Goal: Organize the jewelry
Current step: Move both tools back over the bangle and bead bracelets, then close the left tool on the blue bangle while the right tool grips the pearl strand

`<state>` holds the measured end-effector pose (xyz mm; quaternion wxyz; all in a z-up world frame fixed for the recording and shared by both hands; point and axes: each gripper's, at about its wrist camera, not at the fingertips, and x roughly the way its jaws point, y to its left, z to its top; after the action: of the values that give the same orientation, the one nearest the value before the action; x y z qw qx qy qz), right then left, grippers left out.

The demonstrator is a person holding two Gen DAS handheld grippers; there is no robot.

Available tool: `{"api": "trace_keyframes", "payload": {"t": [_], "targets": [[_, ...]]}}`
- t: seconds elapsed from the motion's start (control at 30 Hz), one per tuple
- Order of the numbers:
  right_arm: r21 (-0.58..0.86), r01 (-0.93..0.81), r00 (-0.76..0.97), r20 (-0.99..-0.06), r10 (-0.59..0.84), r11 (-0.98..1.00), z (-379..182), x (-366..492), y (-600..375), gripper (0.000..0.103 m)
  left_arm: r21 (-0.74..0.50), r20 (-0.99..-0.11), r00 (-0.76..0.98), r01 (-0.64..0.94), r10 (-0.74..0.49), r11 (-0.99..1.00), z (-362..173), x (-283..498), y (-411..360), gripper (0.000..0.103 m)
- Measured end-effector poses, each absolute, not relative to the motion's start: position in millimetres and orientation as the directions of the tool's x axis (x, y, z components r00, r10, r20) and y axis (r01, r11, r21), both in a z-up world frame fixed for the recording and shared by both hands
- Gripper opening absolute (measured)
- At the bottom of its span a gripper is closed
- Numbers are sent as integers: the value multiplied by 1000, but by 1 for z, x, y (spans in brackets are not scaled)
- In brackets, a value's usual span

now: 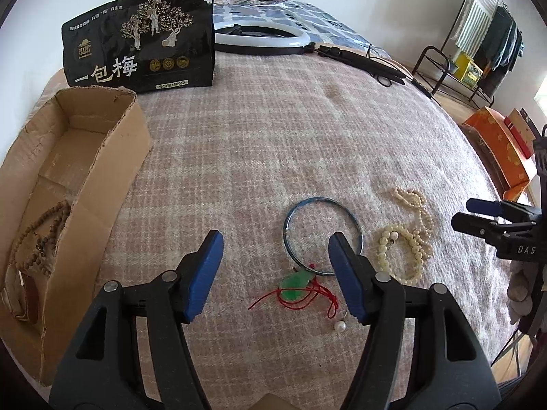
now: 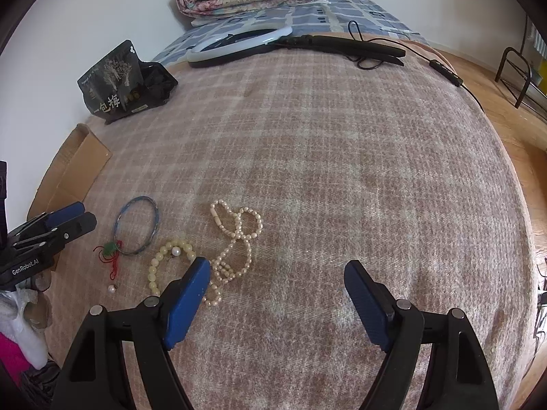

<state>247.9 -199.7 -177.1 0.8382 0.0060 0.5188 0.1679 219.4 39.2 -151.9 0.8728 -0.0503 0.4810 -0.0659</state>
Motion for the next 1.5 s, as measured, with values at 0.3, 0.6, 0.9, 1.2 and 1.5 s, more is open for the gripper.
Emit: {"api": "trace_keyframes", "payload": {"t": [0.3, 0.6, 0.9, 1.2, 1.5], "targets": [[211, -326, 377, -865, 331, 922, -185, 245, -195, 82, -102, -813, 551, 182, -187, 978, -161, 206, 25, 70], [244, -319, 350, -868, 353, 916, -196, 250, -190, 73, -117, -800, 553, 235, -232, 965, -165, 213, 17, 71], [223, -330, 357, -870, 340, 917, -198, 256, -180, 73, -54, -812, 542, 297, -215, 953, -174, 214, 2, 71], [200, -352, 365, -870, 331, 914, -199, 256, -175, 73, -24, -817, 540, 319, -203, 947, -179, 221, -5, 72], [182, -364, 373, -870, 322, 914, -200, 257, -172, 73, 10, -820, 542, 337, -185, 942, -187, 226, -9, 80]]}}
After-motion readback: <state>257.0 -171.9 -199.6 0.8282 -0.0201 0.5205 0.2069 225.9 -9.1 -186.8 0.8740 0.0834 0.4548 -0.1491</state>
